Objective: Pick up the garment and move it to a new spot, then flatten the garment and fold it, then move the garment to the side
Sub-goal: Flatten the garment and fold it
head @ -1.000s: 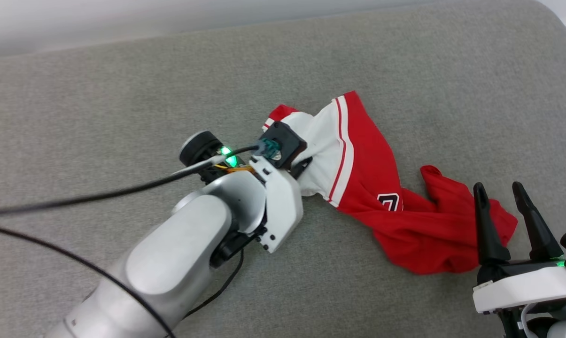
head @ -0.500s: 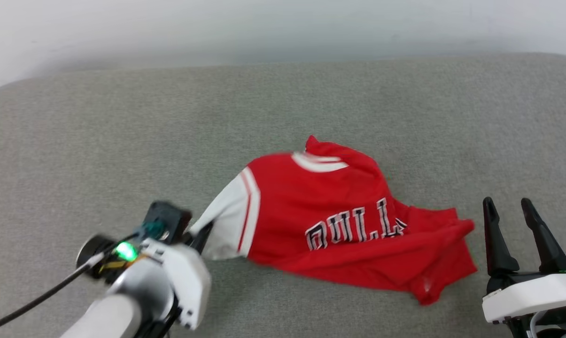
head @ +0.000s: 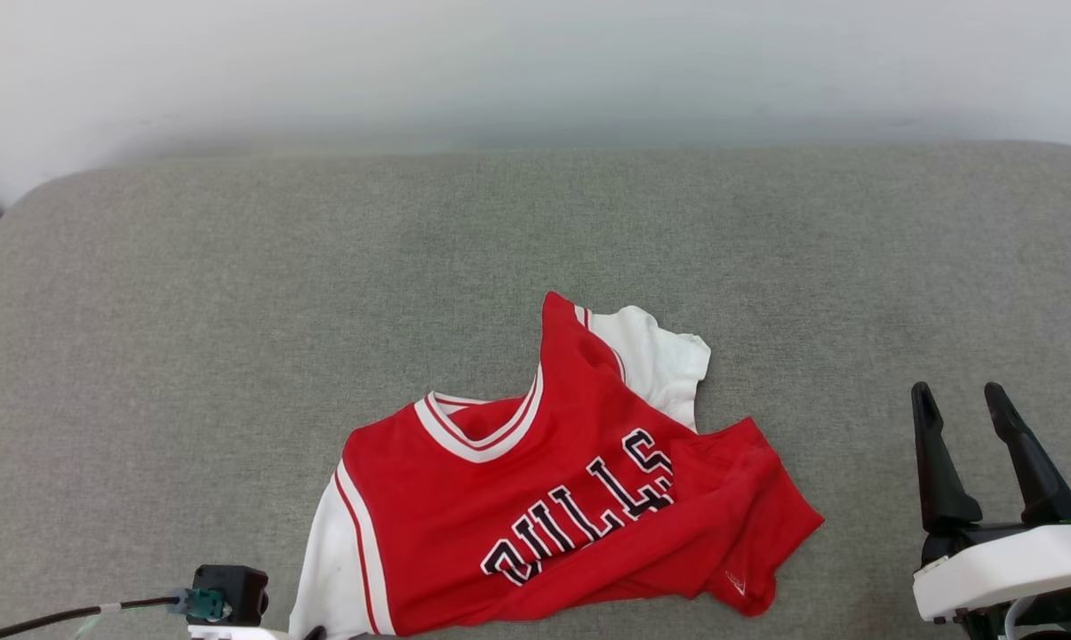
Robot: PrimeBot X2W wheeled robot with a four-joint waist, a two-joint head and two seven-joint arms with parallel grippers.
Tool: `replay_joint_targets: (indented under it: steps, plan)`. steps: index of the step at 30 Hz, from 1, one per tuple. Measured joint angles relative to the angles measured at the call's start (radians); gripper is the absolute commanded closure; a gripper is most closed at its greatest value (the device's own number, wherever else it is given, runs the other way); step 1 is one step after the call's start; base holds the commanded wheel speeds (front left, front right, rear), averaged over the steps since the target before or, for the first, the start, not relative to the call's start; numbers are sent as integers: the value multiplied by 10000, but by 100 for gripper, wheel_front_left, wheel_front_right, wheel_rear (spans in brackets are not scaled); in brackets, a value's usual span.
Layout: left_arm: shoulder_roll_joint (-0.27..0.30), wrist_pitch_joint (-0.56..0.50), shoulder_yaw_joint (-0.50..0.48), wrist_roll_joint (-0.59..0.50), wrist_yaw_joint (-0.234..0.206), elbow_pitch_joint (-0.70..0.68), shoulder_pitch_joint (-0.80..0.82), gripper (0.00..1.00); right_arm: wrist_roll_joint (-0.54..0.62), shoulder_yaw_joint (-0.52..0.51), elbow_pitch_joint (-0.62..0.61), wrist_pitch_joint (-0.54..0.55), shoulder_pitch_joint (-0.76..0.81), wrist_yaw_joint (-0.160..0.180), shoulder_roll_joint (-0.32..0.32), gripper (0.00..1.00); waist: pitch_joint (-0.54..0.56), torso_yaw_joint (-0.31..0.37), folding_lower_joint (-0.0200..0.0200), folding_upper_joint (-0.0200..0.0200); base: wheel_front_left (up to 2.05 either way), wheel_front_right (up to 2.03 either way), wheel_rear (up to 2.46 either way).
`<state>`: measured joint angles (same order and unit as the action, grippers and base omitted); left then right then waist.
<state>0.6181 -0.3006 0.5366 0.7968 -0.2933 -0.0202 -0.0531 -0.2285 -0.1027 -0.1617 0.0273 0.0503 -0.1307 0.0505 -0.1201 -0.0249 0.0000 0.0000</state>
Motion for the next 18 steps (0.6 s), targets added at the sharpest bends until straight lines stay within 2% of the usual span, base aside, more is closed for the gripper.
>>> replay_joint_targets:
  steps: [1,2,6,12,18]
  plan:
    - [-67,94,6,21,31,42,-60,65,-2,-4,-12,4,17,0,0,0,44,17,0,0,0,0,0]
    - [-150,209,-13,79,52,56,-59,0,-4,-4,-13,12,33,0,0,0,88,31,0,0,0,0,0]
    - [-345,913,-115,-211,71,48,108,0,-100,-21,-13,98,140,0,0,0,247,91,0,0,0,0,0]
    - [-355,2138,-366,-1037,-251,-90,528,0,-487,-163,134,412,220,-2,0,0,421,187,0,0,0,0,0]
    - [-637,3691,-746,-1670,-604,-568,842,0,-809,-307,1070,1361,-216,0,0,0,396,164,0,0,0,0,0]
